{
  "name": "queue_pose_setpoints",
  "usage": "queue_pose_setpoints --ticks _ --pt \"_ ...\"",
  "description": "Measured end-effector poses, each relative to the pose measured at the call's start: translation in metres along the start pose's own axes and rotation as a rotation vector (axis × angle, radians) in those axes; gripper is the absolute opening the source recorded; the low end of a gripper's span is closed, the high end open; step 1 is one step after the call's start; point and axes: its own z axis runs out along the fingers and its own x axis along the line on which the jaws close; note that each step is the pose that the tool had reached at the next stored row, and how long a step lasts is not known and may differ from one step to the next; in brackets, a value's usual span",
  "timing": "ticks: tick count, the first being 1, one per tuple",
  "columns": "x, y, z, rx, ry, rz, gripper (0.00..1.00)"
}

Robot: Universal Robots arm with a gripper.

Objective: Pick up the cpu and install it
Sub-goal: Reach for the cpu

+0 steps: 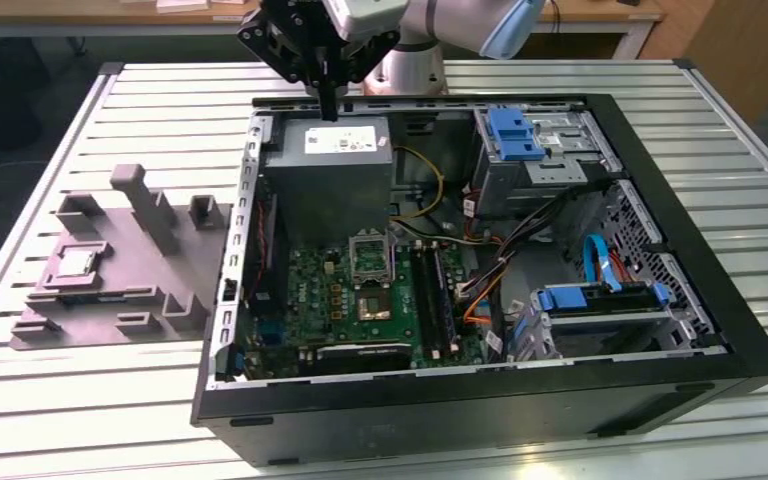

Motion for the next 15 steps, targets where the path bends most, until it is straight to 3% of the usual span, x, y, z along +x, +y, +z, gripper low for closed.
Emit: queue_pose_setpoints --ticks 15 --pt "0.0023 -0.0002 0.0001 0.0000 0.0000 0.000 0.11"
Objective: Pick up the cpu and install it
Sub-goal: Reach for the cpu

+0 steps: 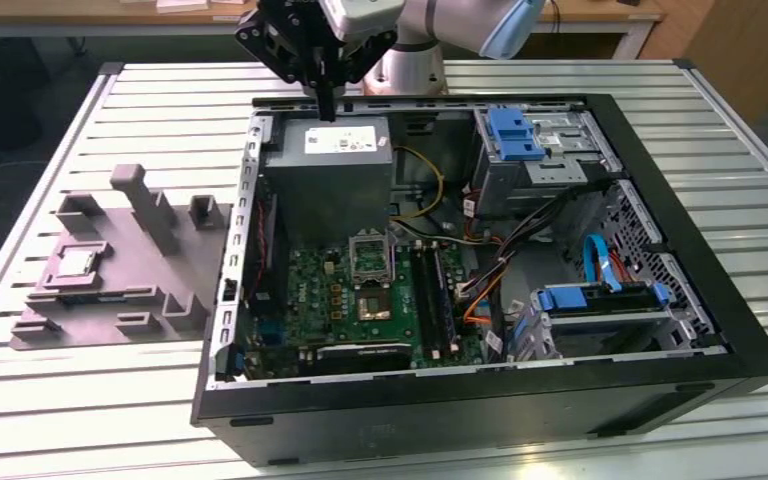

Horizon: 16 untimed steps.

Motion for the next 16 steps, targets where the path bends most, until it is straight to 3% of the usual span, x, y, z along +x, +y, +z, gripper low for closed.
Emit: queue_pose_setpoints --ticks 16 --pt "0.0040 -0.0003 0.0002 0.0000 0.0000 0.000 0.11"
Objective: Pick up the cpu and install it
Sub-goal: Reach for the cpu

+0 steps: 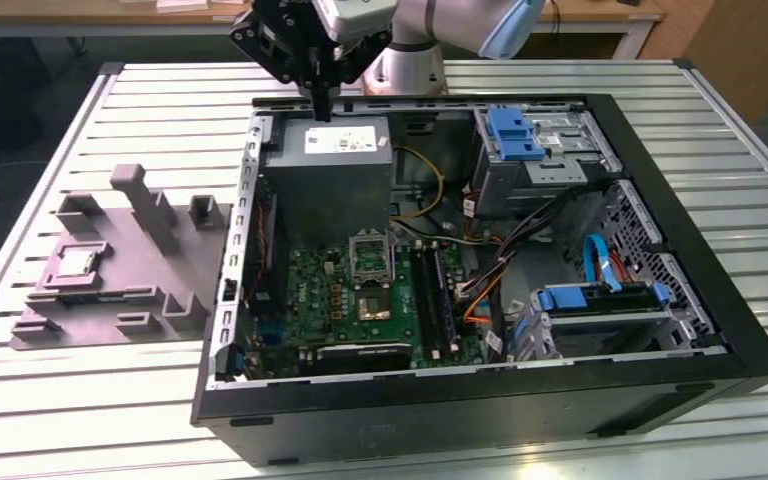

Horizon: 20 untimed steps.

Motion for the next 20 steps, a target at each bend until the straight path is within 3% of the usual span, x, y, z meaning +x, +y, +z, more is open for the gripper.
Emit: queue_pose_setpoints --ticks 20 --pt "0.0051 -0.0004 0.0003 0.0000 0.0000 0.000 0.11"
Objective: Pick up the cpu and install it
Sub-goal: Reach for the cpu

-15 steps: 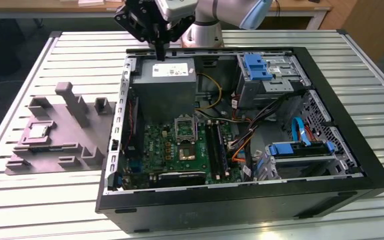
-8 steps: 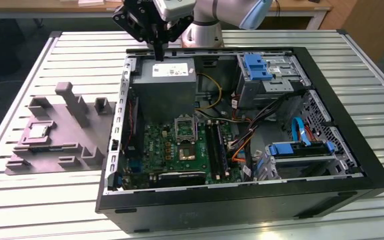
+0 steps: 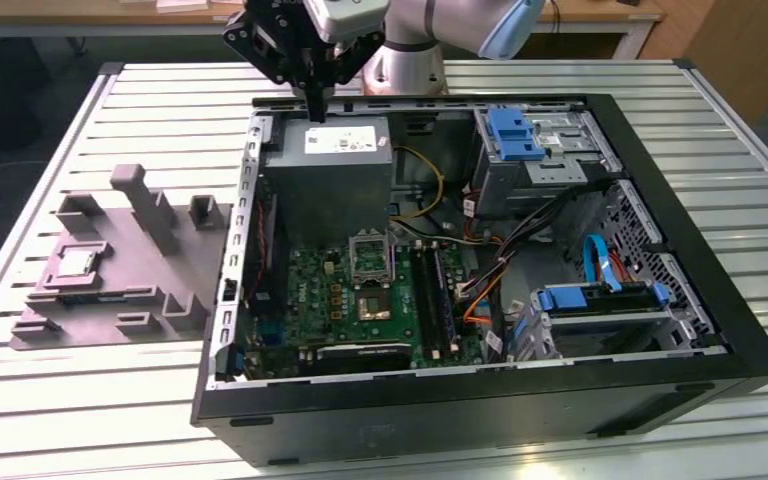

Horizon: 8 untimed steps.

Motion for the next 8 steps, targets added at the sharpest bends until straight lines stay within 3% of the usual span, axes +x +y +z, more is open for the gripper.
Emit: queue_pose_setpoints --ticks 8 --pt "0.0017 -0.0001 0.0003 0.0000 0.0000 0.000 0.11"
